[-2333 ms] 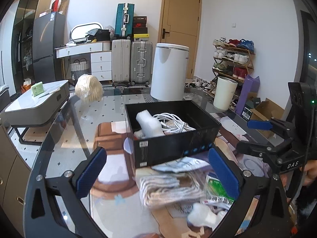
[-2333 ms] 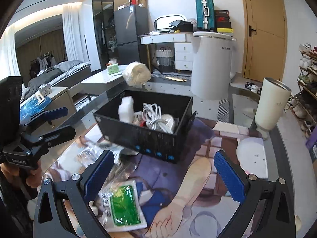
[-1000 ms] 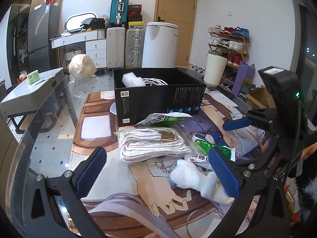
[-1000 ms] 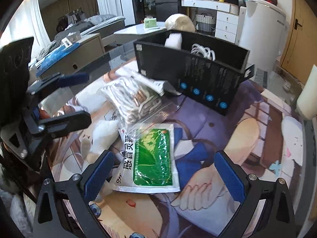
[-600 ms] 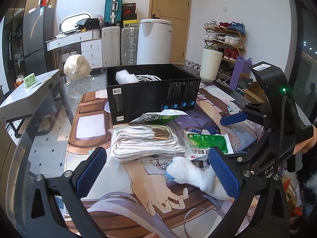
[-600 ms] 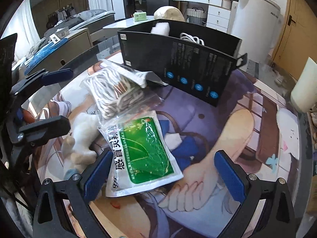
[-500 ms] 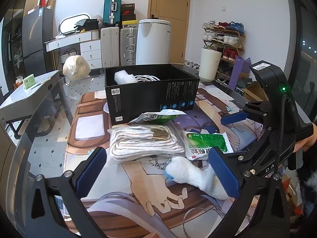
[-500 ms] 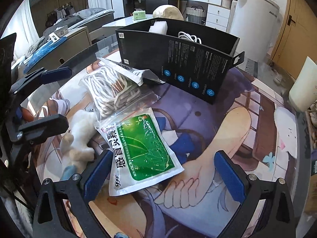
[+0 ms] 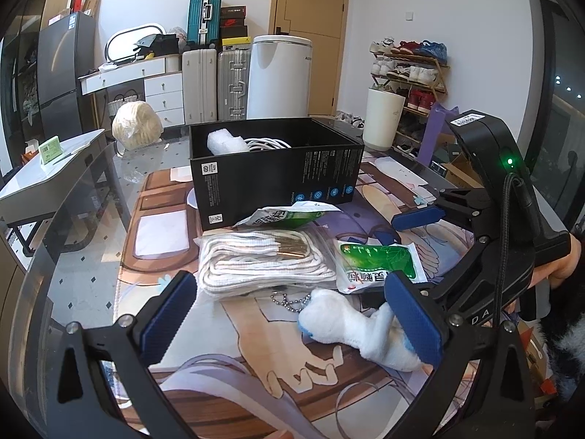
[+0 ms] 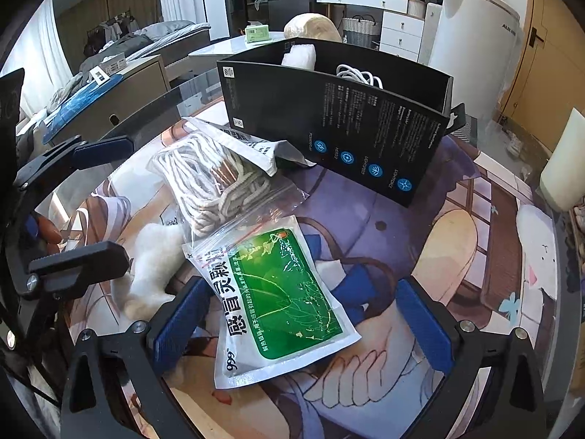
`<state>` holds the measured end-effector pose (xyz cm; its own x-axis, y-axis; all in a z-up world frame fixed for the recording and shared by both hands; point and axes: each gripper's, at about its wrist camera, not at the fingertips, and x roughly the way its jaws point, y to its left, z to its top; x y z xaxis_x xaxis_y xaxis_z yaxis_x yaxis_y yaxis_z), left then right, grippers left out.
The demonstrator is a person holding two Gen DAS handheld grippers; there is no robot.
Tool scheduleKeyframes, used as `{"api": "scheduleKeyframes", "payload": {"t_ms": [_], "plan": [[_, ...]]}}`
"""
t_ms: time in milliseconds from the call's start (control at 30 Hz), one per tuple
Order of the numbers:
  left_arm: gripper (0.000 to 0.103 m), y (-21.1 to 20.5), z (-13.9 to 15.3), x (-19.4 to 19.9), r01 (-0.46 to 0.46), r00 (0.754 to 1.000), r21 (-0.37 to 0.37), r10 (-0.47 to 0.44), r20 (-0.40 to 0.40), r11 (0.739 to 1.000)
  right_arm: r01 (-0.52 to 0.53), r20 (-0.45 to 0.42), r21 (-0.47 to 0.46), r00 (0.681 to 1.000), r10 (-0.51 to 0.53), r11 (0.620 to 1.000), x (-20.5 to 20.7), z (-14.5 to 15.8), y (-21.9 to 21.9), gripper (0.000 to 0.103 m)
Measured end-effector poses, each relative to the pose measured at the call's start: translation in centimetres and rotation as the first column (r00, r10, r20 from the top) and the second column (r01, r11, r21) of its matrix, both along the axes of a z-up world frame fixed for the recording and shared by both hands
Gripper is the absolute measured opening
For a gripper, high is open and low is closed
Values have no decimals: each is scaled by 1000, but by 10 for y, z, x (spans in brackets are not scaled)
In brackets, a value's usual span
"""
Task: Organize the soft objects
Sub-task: 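Reach the right gripper to the green-and-white medicine packet and grasp it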
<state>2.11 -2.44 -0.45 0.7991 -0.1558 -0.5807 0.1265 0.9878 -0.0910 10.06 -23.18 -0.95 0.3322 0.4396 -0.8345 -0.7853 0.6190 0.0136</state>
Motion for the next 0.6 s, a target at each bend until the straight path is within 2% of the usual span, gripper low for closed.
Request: {"api": "scheduleKeyframes", "payload": {"t_ms": [467,600], "plan": [[103,0,-1,1,0,1000,-4,0,-4,1000,80,10,-4,997,-80,997,16,1,-22,102],[103,-1,-1,0,2,1000,4,-2,-2,1000,69,19,-4,997,-69,998,15,1,-25,102]]}}
